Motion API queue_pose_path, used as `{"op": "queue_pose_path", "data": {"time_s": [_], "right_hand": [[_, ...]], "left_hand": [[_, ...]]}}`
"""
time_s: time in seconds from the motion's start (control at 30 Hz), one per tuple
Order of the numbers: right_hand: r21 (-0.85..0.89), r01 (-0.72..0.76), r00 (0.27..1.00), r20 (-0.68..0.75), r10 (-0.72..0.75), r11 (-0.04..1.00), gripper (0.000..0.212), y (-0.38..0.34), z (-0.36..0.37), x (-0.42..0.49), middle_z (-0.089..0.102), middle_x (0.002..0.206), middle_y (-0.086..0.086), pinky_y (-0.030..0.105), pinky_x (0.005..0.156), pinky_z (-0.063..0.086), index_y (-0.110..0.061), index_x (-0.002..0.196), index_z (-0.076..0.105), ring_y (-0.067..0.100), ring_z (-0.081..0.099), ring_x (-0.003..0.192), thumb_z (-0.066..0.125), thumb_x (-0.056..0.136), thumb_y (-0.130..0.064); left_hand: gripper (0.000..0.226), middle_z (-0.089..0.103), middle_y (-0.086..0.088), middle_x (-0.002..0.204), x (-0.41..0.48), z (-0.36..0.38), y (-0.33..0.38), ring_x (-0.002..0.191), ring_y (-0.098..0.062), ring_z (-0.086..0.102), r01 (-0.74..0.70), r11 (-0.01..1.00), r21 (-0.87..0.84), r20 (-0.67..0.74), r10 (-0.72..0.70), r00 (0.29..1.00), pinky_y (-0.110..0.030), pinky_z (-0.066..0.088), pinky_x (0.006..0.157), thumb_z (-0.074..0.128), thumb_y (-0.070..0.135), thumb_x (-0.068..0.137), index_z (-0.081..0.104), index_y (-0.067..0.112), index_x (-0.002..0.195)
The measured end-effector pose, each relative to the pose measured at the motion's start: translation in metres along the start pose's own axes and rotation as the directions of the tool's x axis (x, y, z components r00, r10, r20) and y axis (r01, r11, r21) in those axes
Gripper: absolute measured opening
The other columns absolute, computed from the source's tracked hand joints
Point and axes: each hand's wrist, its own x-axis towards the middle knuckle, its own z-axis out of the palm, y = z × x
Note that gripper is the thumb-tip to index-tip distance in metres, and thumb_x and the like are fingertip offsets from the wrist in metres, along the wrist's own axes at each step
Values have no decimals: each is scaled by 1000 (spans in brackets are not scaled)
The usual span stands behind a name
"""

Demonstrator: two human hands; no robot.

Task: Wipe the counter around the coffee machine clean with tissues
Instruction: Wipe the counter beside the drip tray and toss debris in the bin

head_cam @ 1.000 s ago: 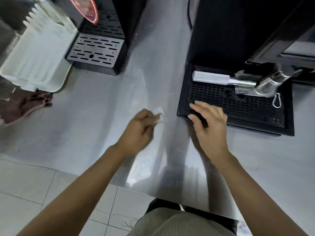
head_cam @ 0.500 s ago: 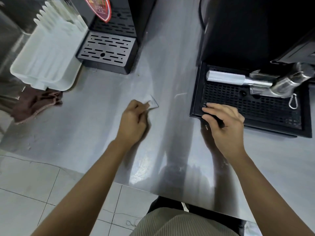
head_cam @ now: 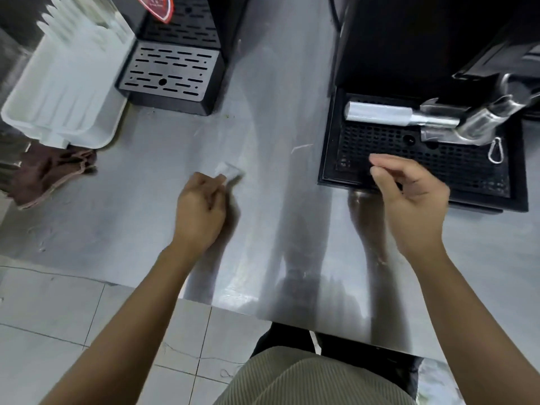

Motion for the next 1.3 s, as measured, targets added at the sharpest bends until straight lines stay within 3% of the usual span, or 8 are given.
{"op": "queue_pose_path", "data": {"time_s": [0.13, 0.47, 0.73, 0.87, 0.93, 1.0, 1.07, 1.3], "right_hand": [[60, -16, 990, -142, 24, 998, 16, 0, -24, -9, 71, 102, 6, 34, 95, 51, -11, 103, 71, 22, 66, 103, 60, 94, -4], [110, -103, 964, -236, 127, 989, 23, 16, -95, -47, 72, 101, 6, 45, 98, 50, -22, 97, 72, 28, 67, 102, 60, 92, -3], [74, -147, 951, -263, 161, 986, 20, 30, -160, -81, 71, 100, 8, 45, 95, 51, -16, 96, 72, 26, 66, 99, 58, 93, -1], [73, -168, 945, -273, 182, 983, 26, 32, -186, -96, 72, 102, 3, 38, 94, 51, -29, 94, 70, 23, 66, 102, 59, 95, -5], [55, -188, 942, -271, 196, 981, 25, 31, -199, -104, 72, 103, 0, 30, 92, 51, -31, 95, 69, 19, 67, 101, 59, 95, -7], [34, -205, 937, -283, 206, 978, 25, 31, -211, -112, 72, 103, -2, 23, 90, 49, -32, 95, 68, 14, 66, 100, 59, 96, -8], [39, -233, 924, -302, 234, 972, 25, 34, -220, -120, 72, 102, -1, 17, 87, 48, -32, 94, 67, 12, 66, 98, 60, 95, -8], [43, -302, 900, -316, 300, 952, 14, 43, -228, -138, 71, 104, 1, 8, 82, 45, -18, 99, 70, 1, 65, 93, 60, 95, -8]], "left_hand": [[41, 55, -12, 88, -14, 42, 32, 72, -25, 55, -204, 976, 71, 121, 194, 974, -29, 42, 68, 47, 9, 87, 61, 6, 125], [47, 55, -12, 85, -71, 117, 129, 56, -23, 52, -314, 947, 63, 207, 295, 933, -24, 43, 47, 36, 10, 87, 56, -3, 127], [44, 57, -19, 110, -80, 163, 198, 76, -34, 59, -326, 942, 72, 271, 296, 916, -36, 49, 63, 45, 4, 91, 51, -1, 134], [34, 60, -14, 109, -85, 170, 222, 93, -29, 58, -390, 901, -191, 412, 434, 801, -31, 46, 85, 46, 7, 97, 61, 9, 127], [22, 59, -4, 90, -83, 155, 214, 89, -21, 57, -328, 896, -301, 338, 421, 842, -22, 45, 85, 52, 5, 95, 71, 6, 107], [18, 51, 4, 81, -83, 131, 192, 78, -11, 51, -291, 927, -237, 166, 334, 928, -9, 40, 78, 55, 4, 94, 72, 7, 96], [22, 50, -1, 88, -90, 113, 169, 74, -4, 46, -264, 961, -80, 85, 270, 959, -10, 42, 77, 53, 2, 93, 69, 4, 109], [41, 53, -7, 91, -142, 166, 206, 68, -21, 56, -399, 915, -57, 244, 400, 884, -30, 50, 68, 53, 1, 89, 58, 5, 129]]}}
